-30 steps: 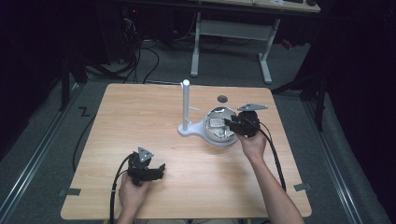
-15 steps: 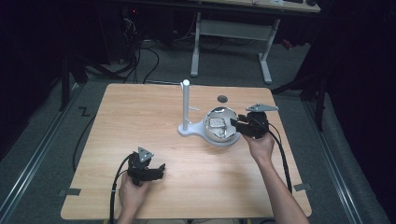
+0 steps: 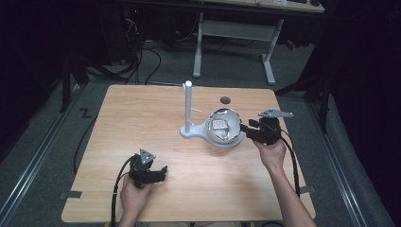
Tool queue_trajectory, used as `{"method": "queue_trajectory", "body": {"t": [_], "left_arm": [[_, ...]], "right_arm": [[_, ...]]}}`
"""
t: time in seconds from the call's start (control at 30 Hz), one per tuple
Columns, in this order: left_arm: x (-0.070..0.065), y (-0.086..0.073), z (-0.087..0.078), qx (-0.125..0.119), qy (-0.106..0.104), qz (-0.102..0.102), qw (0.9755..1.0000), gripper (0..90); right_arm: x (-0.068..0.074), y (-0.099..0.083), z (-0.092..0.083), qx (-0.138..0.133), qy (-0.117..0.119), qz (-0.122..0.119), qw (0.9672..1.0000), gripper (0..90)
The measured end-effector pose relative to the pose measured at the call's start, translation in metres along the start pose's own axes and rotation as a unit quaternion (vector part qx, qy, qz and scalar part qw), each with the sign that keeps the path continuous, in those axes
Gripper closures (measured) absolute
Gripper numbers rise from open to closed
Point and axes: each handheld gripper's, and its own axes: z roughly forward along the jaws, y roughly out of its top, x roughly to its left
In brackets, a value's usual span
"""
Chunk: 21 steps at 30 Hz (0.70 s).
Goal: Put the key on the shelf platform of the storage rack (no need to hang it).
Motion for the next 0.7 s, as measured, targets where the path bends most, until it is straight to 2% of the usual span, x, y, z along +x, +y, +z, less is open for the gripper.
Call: {"method": "queue_trajectory", "body": {"t": [0.7], "left_arm": [[0.000, 0.000, 0.000, 0.000, 0.000, 0.000, 1.0000, 15.8]], "right_arm": [[-0.013, -0.022, -0.035, -0.025, -0.003, 0.020, 0.9995, 53.8]]}}
